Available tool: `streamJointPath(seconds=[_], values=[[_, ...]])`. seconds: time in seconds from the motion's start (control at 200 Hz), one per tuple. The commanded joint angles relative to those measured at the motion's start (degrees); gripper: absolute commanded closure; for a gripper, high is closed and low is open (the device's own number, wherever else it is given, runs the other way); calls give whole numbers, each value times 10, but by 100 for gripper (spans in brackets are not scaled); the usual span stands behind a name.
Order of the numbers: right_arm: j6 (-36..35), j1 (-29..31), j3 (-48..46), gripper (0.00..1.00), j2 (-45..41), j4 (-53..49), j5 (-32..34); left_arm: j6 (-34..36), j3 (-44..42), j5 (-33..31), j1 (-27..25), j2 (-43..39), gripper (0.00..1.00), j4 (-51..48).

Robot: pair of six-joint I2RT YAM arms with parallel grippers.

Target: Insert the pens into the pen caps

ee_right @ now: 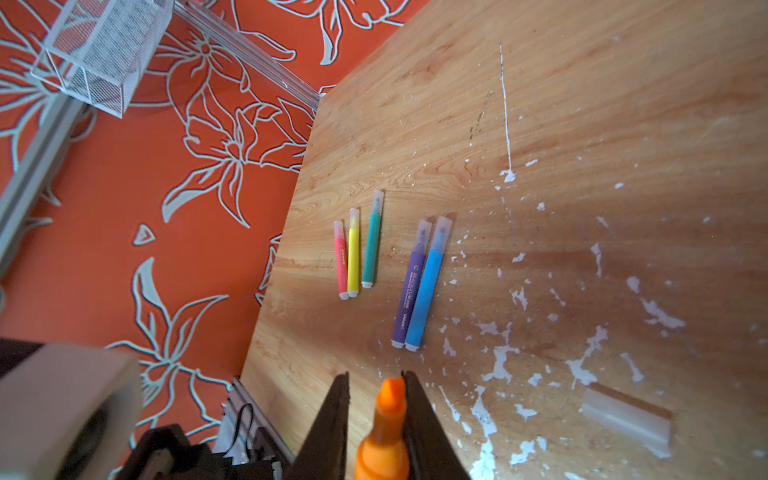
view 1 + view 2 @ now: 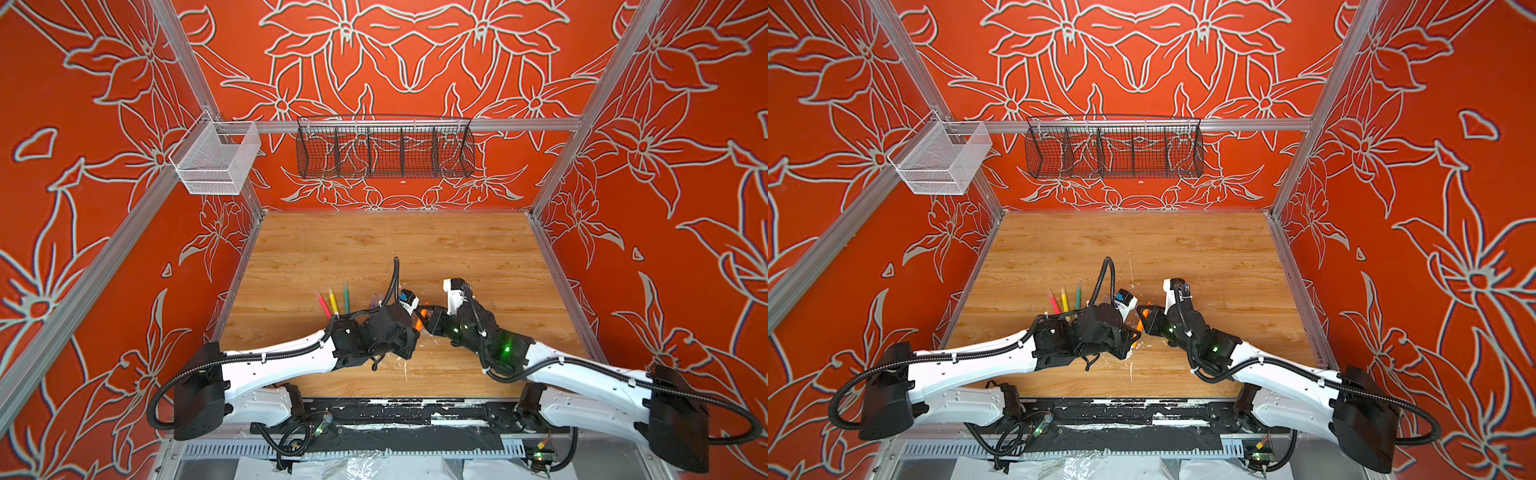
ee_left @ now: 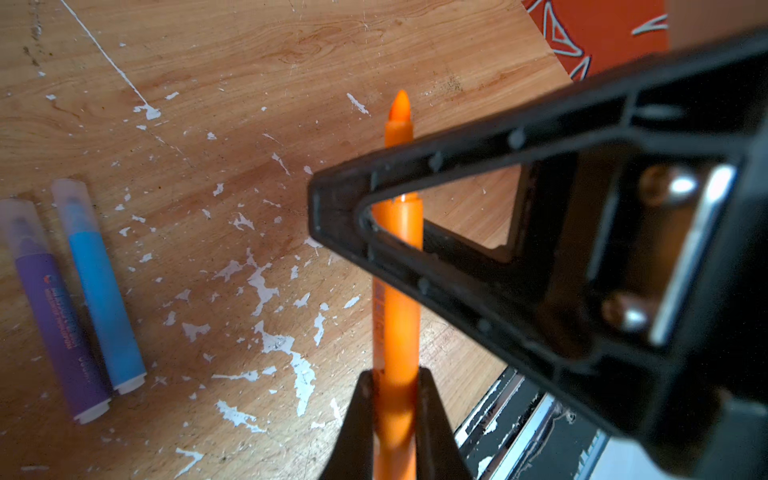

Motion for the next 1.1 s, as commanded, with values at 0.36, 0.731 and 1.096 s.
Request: streamJointPath(seconds=[0.36,0.731,1.096], values=[[16,21,6,97,-1,32,25,10,8,-32,-5,8,80,24],[15,33,6,97,-11,31,35,19,42,-44,-4,40,77,29],[9,33,4,97,-17,20,61,17,29,-42,-4,27,79,27]])
